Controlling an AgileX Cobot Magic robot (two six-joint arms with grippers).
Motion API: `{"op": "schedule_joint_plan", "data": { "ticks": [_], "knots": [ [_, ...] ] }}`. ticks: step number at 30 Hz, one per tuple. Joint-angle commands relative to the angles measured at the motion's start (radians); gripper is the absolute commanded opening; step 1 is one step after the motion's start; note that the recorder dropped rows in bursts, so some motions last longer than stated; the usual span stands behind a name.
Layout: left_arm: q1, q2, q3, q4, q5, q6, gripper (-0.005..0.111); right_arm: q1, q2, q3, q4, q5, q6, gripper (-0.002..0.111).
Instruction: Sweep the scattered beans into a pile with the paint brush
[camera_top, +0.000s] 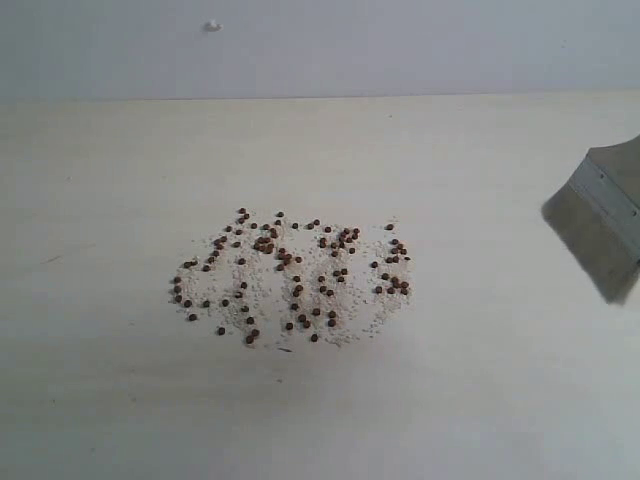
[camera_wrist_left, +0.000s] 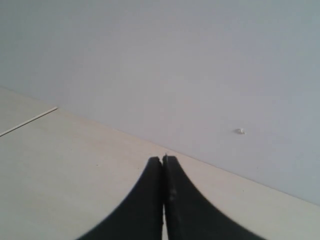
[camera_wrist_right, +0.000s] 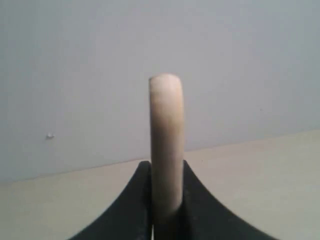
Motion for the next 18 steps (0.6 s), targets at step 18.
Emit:
{"op": "schedule_joint_plan", "data": {
  "ticks": [18],
  "knots": [
    [0.003, 0.003, 0.004, -0.004, 0.005, -0.001, 0.0, 0.0, -0.029, 0.211, -0.308, -0.356, 0.325, 0.0]
  ]
}}
